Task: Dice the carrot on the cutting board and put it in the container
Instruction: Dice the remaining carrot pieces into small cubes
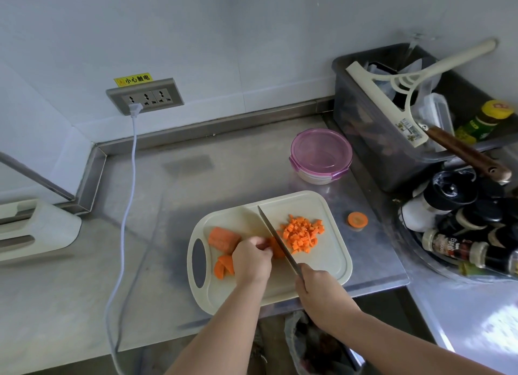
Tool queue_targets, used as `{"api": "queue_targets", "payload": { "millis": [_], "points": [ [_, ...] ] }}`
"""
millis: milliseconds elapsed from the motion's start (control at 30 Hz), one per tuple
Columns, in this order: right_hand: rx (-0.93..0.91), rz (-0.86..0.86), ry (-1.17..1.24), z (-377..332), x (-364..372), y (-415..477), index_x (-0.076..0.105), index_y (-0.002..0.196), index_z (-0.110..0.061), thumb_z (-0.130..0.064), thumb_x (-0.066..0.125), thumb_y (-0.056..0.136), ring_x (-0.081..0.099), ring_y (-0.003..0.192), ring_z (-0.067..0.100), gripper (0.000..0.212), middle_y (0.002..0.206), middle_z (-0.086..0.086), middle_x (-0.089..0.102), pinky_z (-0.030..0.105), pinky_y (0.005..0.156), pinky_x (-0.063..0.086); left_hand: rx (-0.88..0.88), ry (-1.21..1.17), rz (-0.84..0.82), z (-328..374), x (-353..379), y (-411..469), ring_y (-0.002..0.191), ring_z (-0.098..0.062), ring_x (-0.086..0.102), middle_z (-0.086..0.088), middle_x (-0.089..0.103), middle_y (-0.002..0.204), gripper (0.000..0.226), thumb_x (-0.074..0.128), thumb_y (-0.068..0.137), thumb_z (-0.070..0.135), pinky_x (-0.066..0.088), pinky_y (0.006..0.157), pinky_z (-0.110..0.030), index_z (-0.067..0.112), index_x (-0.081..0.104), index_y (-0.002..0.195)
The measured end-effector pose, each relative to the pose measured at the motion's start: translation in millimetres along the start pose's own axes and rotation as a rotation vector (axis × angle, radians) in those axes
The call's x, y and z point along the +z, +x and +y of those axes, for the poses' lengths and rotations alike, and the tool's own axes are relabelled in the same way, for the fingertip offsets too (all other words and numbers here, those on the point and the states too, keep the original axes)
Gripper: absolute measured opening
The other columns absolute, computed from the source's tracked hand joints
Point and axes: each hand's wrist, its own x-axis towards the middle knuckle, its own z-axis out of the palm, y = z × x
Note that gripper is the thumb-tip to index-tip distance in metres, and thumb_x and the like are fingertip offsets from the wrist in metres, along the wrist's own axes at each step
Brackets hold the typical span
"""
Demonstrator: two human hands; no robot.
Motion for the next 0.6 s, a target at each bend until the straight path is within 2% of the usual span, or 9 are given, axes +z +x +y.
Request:
{"api": "queue_targets", "payload": {
  "millis": [233, 333, 433, 467, 533, 600],
  "points": [
    [-0.015, -0.035, -0.097, -1.0, -2.2, 3.0, 0.049, 0.123, -0.018, -0.025, 0.038, 0.103, 0.065, 0.078, 0.014, 0.023, 0.094, -0.001, 0.063, 0.028, 0.070, 0.058, -0.034, -0.041, -0.005, -3.1, 0.5, 1.9, 0.102, -0.022, 0.064, -0.007, 0.069, 0.110, 0.029, 0.065, 0.089, 0.014, 0.049, 0.091, -0.029, 0.010, 0.065, 0.117],
    [0.012, -0.017, -0.038, -0.6, -12.0, 4.9, 0.053, 0.106, -0.015, -0.027, 0.033, 0.104, 0.063, 0.076, 0.018, 0.024, 0.089, 0.002, 0.062, 0.034, 0.070, 0.057, -0.047, -0.084, -0.029, -3.2, 0.6, 2.0, 0.097, -0.019, 0.065, -0.002, 0.070, 0.105, 0.023, 0.066, 0.088, 0.014, 0.050, 0.091, -0.031, 0.013, 0.068, 0.111],
    [-0.013, 0.079, -0.015, -0.9, -18.3, -0.2, 0.048, 0.098, -0.017, -0.026, 0.030, 0.104, 0.054, 0.063, 0.017, 0.021, 0.073, -0.002, 0.054, 0.032, 0.060, 0.048, -0.063, -0.148, -0.039, -5.3, 2.1, 3.0, 0.090, -0.019, 0.067, -0.002, 0.072, 0.094, 0.014, 0.068, 0.085, 0.012, 0.054, 0.089, -0.039, 0.017, 0.068, 0.098],
    [-0.027, 0.104, -0.018, -1.6, -18.0, -2.8, 0.049, 0.102, -0.017, -0.026, 0.030, 0.104, 0.051, 0.060, 0.016, 0.020, 0.068, -0.004, 0.049, 0.031, 0.057, 0.045, -0.068, -0.153, -0.037, -6.1, 2.6, 3.4, 0.089, -0.020, 0.068, -0.003, 0.071, 0.091, 0.012, 0.069, 0.084, 0.013, 0.055, 0.087, -0.040, 0.021, 0.066, 0.092],
    [-0.057, 0.123, -0.066, -5.3, -16.0, -7.4, 0.047, 0.123, -0.018, -0.024, 0.030, 0.104, 0.049, 0.058, 0.015, 0.027, 0.066, -0.006, 0.045, 0.026, 0.050, 0.039, -0.079, -0.161, -0.035, -8.4, 3.4, 5.2, 0.087, -0.021, 0.068, -0.004, 0.071, 0.088, 0.015, 0.071, 0.083, 0.014, 0.055, 0.086, -0.042, 0.025, 0.061, 0.082],
    [-0.072, 0.099, -0.121, -10.4, -14.2, -10.7, 0.040, 0.136, -0.020, -0.022, 0.030, 0.103, 0.055, 0.065, 0.018, 0.035, 0.071, -0.005, 0.046, 0.024, 0.052, 0.039, -0.080, -0.172, -0.040, -9.7, 3.7, 6.4, 0.087, -0.024, 0.068, -0.006, 0.072, 0.086, 0.015, 0.071, 0.082, 0.013, 0.055, 0.085, -0.044, 0.024, 0.061, 0.079]
  ]
}}
